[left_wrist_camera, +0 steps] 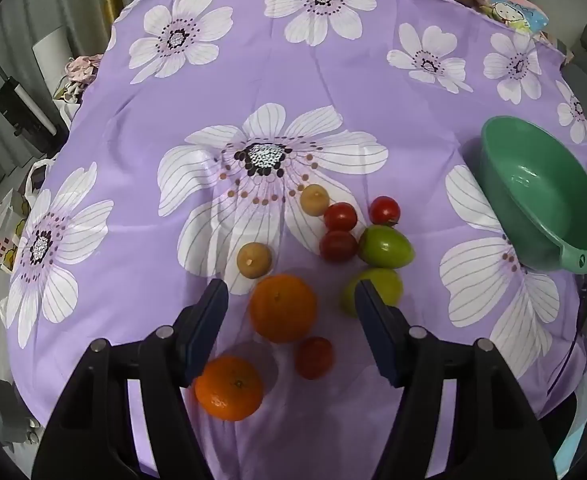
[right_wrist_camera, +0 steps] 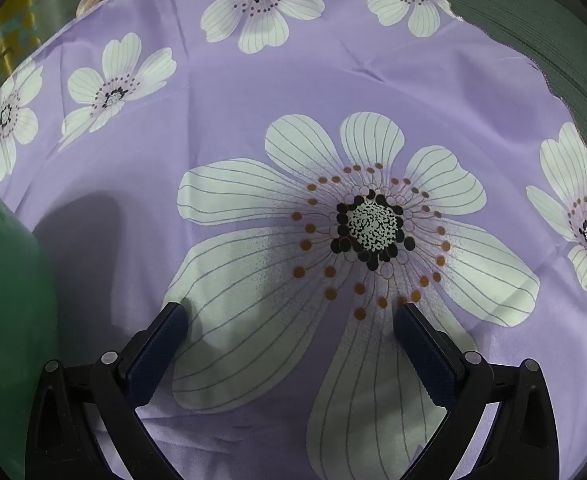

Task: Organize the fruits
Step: 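Move the left tool toward the larger orange among the fruits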

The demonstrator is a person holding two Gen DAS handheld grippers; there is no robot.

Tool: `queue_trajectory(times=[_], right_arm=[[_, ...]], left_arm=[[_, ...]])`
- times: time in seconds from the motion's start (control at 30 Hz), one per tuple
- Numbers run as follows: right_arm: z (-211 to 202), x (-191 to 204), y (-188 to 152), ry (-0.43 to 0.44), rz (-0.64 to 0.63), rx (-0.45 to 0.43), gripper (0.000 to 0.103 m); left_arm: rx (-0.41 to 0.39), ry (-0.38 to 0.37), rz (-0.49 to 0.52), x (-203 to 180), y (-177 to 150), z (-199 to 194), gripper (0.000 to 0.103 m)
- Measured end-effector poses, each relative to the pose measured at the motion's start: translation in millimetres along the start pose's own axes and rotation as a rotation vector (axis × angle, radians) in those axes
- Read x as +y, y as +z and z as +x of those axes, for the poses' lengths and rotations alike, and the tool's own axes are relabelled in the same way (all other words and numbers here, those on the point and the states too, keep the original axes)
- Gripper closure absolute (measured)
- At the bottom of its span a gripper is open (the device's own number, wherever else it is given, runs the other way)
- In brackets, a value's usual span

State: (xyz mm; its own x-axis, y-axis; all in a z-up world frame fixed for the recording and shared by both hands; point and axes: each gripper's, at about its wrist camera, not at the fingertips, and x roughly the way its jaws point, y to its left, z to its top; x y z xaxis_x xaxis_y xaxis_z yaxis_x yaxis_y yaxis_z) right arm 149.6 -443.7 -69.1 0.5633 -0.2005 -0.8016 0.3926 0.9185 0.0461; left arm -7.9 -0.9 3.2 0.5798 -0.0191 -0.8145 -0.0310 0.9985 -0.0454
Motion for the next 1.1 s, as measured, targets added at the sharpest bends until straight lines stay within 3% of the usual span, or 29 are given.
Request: queue_trajectory(times=[0.17, 0.3, 0.4, 0.5, 0.6, 0.8, 0.97, 1.1], right_arm=[[3.2, 3.6, 4.1, -0.034, -0.003, 0.022, 0.000], [-9.4, -5.2, 0.9, -0.050, 0.037, 0.037, 0.000], [-59.3, -15.4, -8.0, -0.129, 0.063, -0.107, 0.002], [-123.4, -6.8, -17.3, -0.167, -0.031, -0.271, 0.002], [-169.6, 21.8, -29.9, -0.014, -0.151, -0.320, 0.002], [-213.7, 111.0, -72.9, 0.270, -0.410, -0.325, 0.002], [-216.6, 183.0, -103.6, 0.432, -0.566, -0.236, 0.002], [-203.6, 220.3, -123.8, 0.464, -0.640, -0.125, 0.002]], left_arm=[[0.058, 0.046, 0.013, -11.3, 5.3, 11.2, 0.037], [0.047, 0.025, 0.016, -15.2, 5.6, 7.0, 0.037], [0.039, 0.016, 0.021, -16.0, 6.0, 4.2, 0.037], [0.031, 0.003, 0.016, -14.9, 5.6, 3.4, 0.037], [0.024, -0.017, -0.010, -14.0, 4.7, 1.6, 0.037], [0.009, -0.027, -0.010, -11.6, 2.0, -7.1, 0.037], [0.001, -0.030, -0.028, -2.0, -1.5, -11.6, 0.037], [-0.010, -0.036, -0.027, 3.5, -6.0, -14.5, 0.036]])
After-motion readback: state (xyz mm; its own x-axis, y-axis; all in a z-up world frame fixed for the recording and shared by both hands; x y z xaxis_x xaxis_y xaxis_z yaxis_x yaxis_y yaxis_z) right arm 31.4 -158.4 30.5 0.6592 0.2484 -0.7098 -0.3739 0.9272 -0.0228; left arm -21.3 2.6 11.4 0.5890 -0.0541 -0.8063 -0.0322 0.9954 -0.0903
